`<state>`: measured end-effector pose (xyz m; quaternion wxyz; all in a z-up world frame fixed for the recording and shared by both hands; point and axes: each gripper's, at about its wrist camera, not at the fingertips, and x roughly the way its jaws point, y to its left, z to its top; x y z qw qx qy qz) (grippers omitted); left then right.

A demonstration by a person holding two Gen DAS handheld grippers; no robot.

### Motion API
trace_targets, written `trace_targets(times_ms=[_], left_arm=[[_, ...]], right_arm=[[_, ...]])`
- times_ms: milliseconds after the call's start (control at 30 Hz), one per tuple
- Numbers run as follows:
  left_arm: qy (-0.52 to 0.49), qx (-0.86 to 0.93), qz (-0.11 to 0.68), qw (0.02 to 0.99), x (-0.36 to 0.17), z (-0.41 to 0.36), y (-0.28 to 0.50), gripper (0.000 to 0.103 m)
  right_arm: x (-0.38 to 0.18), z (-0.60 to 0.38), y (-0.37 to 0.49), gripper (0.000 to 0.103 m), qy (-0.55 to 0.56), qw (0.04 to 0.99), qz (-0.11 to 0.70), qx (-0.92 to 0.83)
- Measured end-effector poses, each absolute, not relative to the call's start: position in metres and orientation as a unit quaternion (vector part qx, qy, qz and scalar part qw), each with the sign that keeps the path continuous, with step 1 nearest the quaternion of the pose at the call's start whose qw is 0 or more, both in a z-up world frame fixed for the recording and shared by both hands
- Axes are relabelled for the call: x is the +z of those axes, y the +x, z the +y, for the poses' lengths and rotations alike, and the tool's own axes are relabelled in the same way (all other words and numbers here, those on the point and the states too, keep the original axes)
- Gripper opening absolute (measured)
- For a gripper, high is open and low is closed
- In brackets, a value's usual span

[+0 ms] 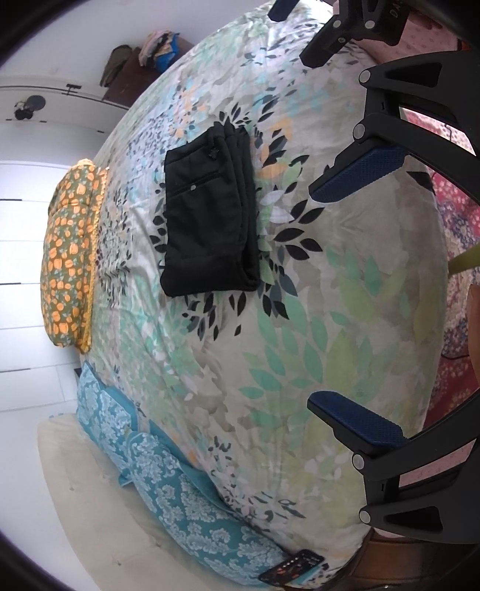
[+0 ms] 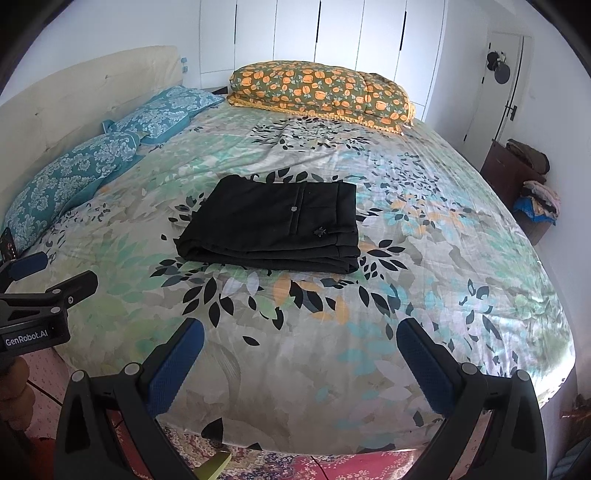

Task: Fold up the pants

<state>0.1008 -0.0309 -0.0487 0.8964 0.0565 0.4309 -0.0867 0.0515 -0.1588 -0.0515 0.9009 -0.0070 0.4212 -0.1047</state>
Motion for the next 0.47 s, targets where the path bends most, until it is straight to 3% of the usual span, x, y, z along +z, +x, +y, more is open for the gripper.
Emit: trace_targets(times_ms=[467], left_arm=[[0.059, -0.085, 0.427, 0.898, -0.0509, -0.0305, 0.1012, 0.102]], right_arm=[[-0.0555, -0.1596, 0.0535, 0.103, -0.002, 0.899, 0.425, -0.107]])
